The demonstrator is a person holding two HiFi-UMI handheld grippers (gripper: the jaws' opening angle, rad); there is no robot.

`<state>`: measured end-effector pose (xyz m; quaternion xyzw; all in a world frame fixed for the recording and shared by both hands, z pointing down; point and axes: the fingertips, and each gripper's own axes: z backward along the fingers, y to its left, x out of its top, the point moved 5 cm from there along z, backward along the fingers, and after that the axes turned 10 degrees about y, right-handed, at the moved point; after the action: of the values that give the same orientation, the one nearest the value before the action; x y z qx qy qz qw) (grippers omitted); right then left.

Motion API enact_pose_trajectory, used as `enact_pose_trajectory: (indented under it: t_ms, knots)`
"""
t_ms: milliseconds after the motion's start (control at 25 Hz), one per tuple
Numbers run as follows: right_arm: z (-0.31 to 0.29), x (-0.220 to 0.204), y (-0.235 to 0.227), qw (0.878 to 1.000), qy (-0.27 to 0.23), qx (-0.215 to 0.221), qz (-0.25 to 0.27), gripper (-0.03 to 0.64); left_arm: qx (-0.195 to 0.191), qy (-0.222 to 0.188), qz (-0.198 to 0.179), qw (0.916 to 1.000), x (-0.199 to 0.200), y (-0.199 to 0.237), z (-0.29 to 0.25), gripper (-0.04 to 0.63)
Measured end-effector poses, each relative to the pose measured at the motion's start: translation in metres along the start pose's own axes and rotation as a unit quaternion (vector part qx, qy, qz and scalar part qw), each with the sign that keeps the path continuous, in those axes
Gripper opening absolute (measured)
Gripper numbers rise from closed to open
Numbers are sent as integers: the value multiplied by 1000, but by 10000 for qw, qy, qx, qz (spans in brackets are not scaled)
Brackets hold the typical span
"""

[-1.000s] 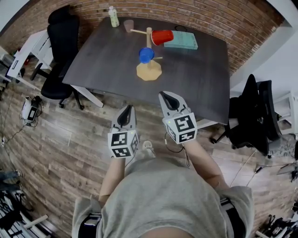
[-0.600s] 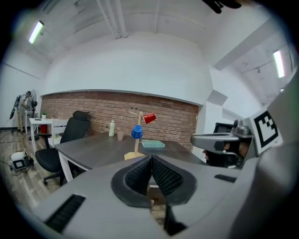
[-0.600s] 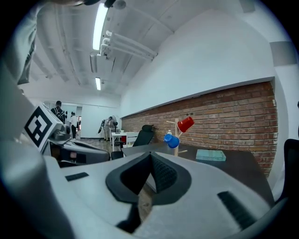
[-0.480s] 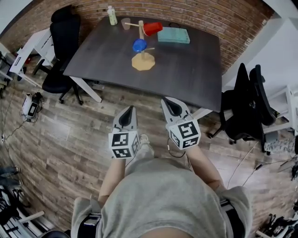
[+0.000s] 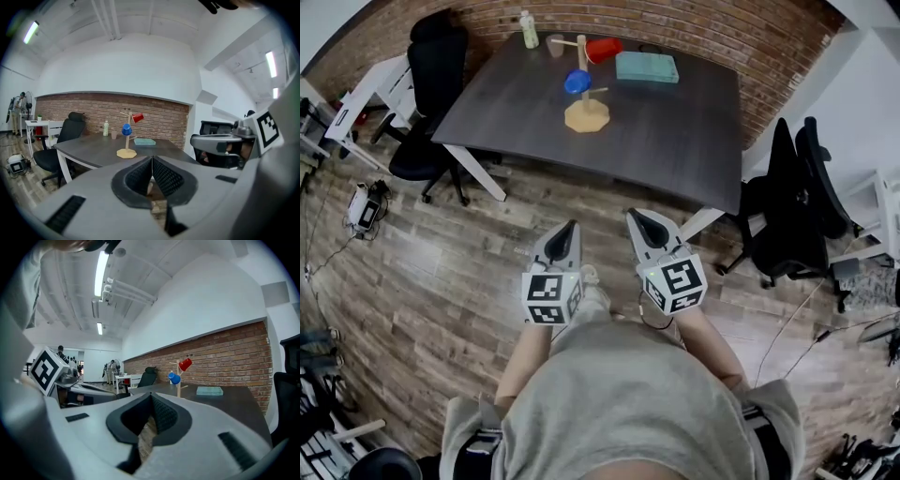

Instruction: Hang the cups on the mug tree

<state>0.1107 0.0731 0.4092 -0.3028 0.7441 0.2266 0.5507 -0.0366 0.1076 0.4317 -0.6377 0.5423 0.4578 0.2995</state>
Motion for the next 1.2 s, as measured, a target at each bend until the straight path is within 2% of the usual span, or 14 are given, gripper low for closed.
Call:
enact_pose_trajectory:
  t_ms: [520, 1200]
  knots:
    - [21, -4, -4, 9995, -114, -274, 82, -2, -26, -32, 17, 10000, -5, -15, 7, 11]
    - [25, -5, -10, 9994, -175, -273, -90, -2, -25, -139, 78, 9999, -3, -23, 3, 11]
